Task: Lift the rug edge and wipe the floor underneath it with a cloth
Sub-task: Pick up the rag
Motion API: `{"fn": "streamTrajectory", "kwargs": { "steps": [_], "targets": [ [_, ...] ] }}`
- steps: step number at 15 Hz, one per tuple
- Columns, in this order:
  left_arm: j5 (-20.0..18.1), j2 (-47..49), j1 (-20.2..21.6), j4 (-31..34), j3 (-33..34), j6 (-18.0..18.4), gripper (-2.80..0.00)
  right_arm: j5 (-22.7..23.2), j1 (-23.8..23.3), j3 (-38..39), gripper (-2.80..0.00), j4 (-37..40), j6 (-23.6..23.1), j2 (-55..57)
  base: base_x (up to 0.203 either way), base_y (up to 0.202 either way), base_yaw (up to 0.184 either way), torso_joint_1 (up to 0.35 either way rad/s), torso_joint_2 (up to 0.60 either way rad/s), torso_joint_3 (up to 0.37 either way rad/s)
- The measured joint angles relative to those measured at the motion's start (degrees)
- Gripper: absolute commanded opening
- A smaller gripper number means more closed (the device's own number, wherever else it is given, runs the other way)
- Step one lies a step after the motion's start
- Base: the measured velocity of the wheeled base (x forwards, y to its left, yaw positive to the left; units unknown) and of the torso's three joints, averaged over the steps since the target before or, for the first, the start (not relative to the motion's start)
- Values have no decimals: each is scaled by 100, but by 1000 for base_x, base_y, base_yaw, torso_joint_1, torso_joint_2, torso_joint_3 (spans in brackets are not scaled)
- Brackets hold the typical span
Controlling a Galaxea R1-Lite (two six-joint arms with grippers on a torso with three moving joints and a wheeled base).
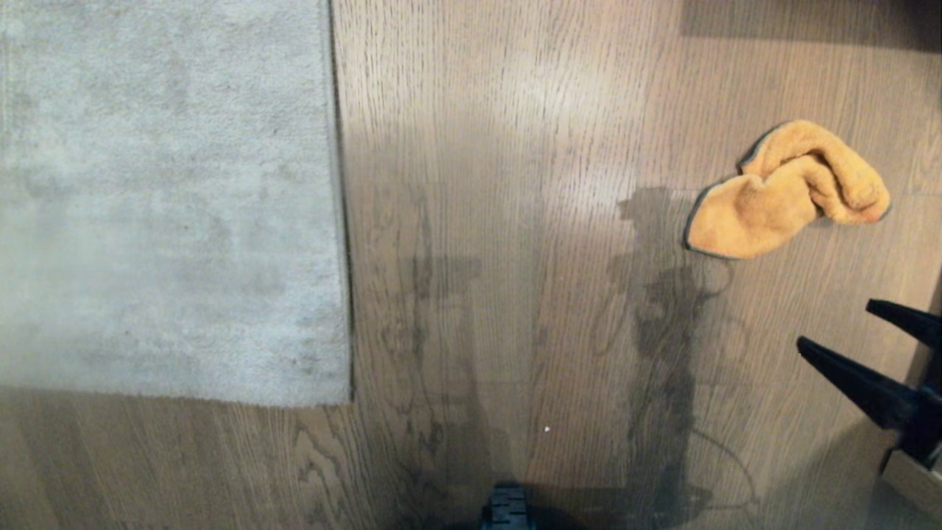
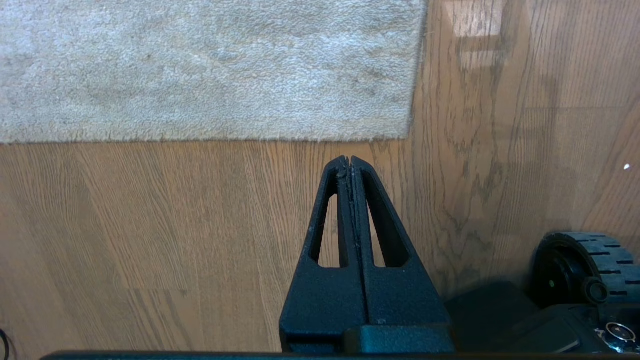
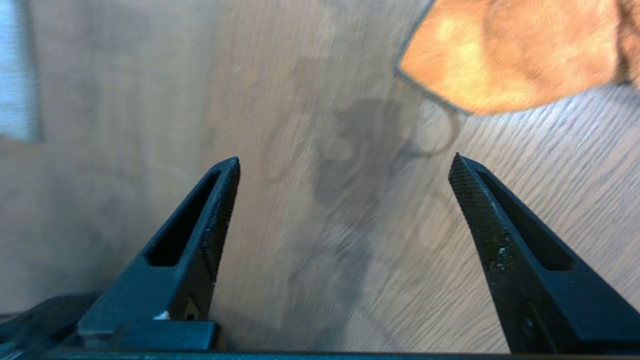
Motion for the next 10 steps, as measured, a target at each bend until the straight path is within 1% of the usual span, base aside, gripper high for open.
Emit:
{"fn": "streamTrajectory", "kwargs": {
  "steps": [2, 5, 8, 10],
  "targets": [
    [-1, 0, 0, 1, -2, 1, -280, 6, -366, -172, 0, -359, -88, 552, 0, 0, 0, 0, 0, 0],
    [1, 0, 0, 2, -2, 1, -280, 41, -934, -803, 0, -487, -105, 1265, 0, 0, 0, 0, 0, 0],
    [3, 0, 0, 1, -2, 2, -280, 39, -1214, -1353, 0, -557, -135, 1768, 0, 0, 0, 0, 0, 0],
    [3, 0, 0, 2, 0, -1, -280, 18, -1481, -1558, 0, -738, -166, 2048, 0, 0, 0, 0, 0, 0]
  ]
}}
